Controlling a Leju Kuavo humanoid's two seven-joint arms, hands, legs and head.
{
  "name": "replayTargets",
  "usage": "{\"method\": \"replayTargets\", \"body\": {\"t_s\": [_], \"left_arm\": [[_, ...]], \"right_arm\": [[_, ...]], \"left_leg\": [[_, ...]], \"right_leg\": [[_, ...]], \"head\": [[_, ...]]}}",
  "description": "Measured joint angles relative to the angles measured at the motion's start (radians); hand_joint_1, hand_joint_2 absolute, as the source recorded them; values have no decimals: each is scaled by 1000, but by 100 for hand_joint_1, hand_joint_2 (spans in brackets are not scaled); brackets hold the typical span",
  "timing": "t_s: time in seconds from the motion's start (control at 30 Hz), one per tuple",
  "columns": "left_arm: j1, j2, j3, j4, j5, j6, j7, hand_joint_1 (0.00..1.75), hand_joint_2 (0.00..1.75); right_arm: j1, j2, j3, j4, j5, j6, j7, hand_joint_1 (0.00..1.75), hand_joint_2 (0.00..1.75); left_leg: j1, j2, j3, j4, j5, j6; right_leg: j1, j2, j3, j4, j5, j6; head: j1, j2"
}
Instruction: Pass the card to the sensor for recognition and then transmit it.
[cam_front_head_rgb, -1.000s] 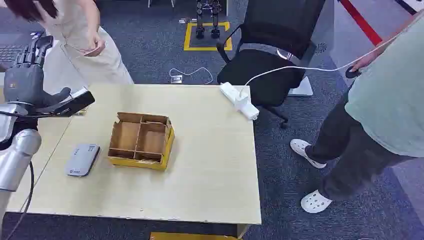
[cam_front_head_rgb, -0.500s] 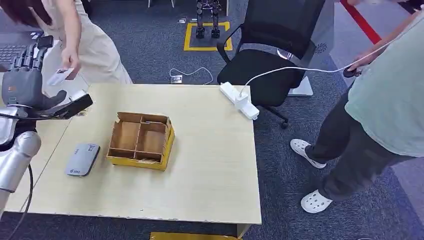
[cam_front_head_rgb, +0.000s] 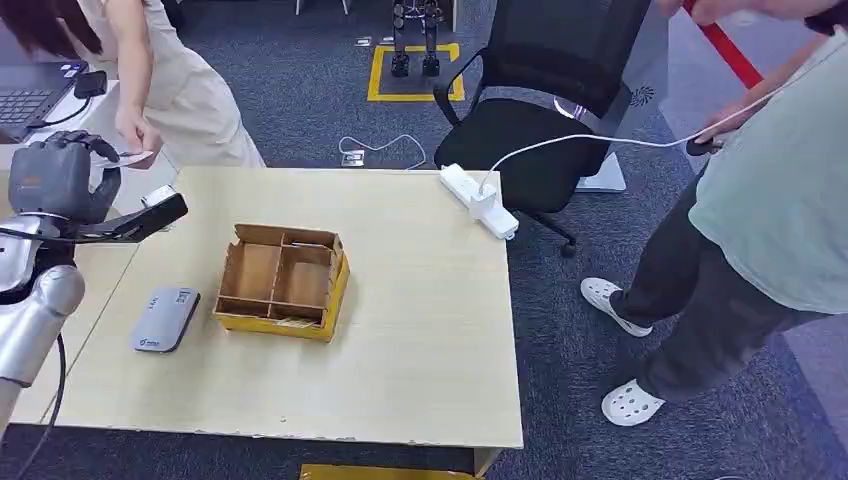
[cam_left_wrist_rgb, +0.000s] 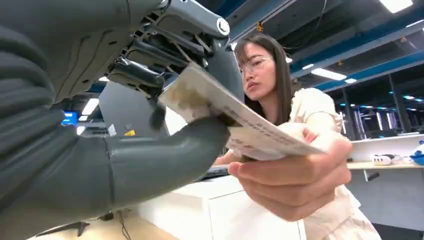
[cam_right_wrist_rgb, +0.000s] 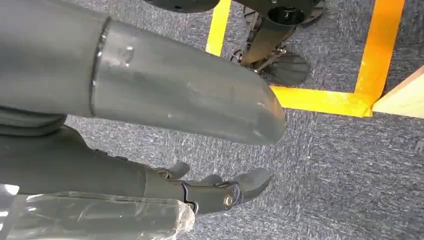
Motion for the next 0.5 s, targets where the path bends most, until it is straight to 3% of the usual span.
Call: {"method": "replayTargets", "body": {"t_s": [0.5], "left_arm": [[14,-5,0,3,20,24,-23,175,175]], "right_arm": [[6,-21,82,0,-73,-24,14,0,0]], "left_leg": [[0,0,0,0,0,0]], "right_leg": [[0,0,0,0,0,0]], "head": [[0,0]]}}
